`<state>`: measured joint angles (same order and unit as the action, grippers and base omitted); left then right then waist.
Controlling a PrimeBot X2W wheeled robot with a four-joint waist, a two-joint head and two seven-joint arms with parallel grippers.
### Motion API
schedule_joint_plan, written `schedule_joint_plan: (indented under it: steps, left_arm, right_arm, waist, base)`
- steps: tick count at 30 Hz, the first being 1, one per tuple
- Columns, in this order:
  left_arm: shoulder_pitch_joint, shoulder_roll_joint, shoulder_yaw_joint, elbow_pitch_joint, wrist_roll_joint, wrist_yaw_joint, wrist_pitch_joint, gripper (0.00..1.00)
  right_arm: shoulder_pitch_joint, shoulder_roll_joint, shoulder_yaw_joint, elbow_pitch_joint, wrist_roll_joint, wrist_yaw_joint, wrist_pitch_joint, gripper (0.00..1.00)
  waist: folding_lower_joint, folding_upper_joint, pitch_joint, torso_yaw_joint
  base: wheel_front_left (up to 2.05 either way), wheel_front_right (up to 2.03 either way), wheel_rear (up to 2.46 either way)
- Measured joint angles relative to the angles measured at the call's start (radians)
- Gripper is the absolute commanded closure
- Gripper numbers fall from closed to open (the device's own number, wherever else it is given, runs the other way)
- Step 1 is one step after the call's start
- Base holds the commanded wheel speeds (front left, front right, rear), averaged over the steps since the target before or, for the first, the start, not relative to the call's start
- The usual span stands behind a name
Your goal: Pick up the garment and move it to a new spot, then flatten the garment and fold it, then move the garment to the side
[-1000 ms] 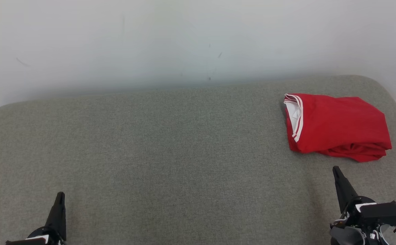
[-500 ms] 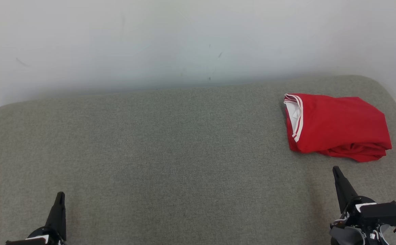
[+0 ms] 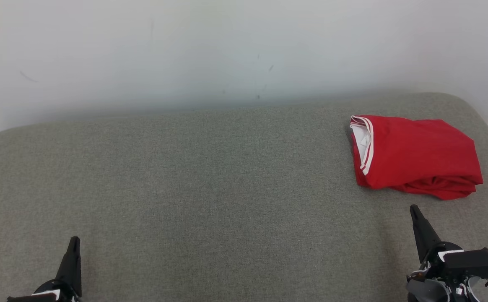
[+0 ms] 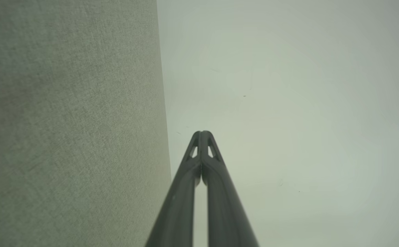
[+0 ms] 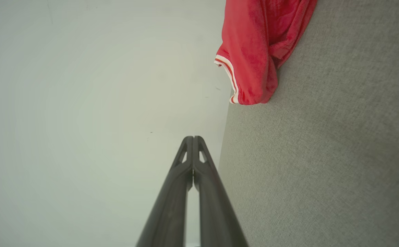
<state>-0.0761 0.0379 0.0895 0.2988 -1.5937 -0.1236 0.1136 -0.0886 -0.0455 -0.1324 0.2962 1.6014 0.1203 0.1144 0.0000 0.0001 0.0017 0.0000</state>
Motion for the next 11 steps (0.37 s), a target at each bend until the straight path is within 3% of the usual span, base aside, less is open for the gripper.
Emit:
schedule_joint_plan:
  steps: [11]
  left_arm:
    - [0.0,0.0,0.0,0.0,0.0,0.0,0.0,1.0]
  right_arm:
    - [0.0,0.0,0.0,0.0,0.0,0.0,0.0,1.0]
  waist:
    - [0.0,0.0,0.0,0.0]
  base:
    - [0.0,0.0,0.0]
